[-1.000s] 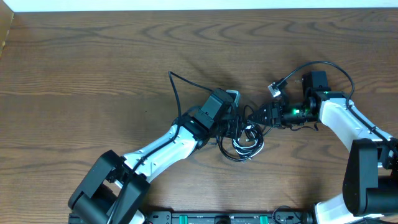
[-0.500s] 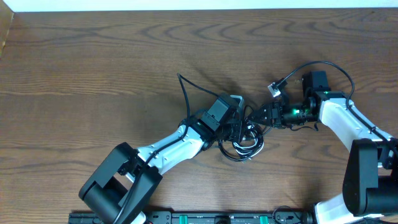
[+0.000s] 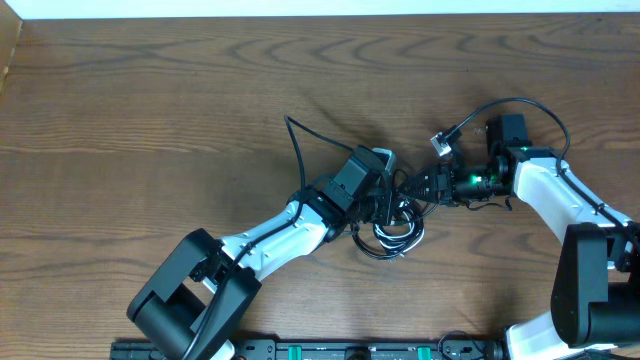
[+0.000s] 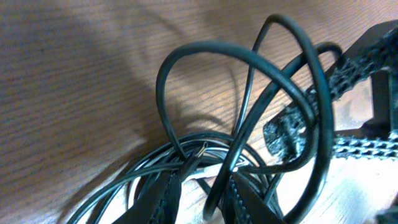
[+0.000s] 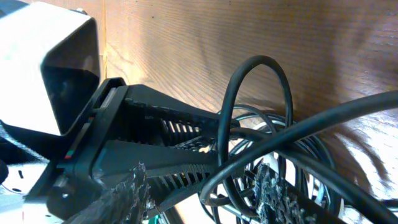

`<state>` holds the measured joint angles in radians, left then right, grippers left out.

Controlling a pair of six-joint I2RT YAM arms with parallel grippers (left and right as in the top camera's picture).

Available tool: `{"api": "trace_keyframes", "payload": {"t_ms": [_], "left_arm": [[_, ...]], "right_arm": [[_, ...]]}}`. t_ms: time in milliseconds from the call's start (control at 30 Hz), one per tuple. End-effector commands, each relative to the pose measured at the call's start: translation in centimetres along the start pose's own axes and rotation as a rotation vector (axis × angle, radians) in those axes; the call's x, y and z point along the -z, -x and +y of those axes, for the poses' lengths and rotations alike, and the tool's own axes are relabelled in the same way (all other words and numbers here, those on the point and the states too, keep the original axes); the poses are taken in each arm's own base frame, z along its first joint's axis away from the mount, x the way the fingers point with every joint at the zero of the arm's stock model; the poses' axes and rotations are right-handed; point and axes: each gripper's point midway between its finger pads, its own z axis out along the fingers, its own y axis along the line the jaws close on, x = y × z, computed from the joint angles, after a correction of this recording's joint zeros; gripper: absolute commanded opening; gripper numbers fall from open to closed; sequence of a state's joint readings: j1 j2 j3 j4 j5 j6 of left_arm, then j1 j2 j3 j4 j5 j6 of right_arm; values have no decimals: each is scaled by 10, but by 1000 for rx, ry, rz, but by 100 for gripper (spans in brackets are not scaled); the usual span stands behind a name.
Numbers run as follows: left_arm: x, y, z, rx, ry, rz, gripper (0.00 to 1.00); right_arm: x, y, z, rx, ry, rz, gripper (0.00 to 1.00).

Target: Untangle cables

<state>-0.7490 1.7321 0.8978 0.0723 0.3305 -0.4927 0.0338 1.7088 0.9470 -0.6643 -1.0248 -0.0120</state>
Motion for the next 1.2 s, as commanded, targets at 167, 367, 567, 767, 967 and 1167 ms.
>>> {"api": "trace_keyframes", "payload": {"t_ms": [167, 367, 567, 767, 967, 1167], "left_arm": [[-2, 6, 10, -11, 52, -35, 27], [-2, 5, 10, -11, 52, -35, 27], [-1, 10, 18, -11, 99, -63, 8], [4, 12, 21, -21, 127, -72, 7], [38, 27, 18, -41, 185, -137, 8], [89, 51, -12, -73, 127, -262, 8]], "right_arm": [[3, 1, 6, 30, 24, -12, 53], [3, 1, 6, 30, 24, -12, 53], [3, 1, 5, 36, 20, -12, 53], [8, 3, 2, 34, 17, -25, 53], [24, 5, -9, 2, 6, -63, 55], [33, 4, -28, -39, -76, -75, 55]]}}
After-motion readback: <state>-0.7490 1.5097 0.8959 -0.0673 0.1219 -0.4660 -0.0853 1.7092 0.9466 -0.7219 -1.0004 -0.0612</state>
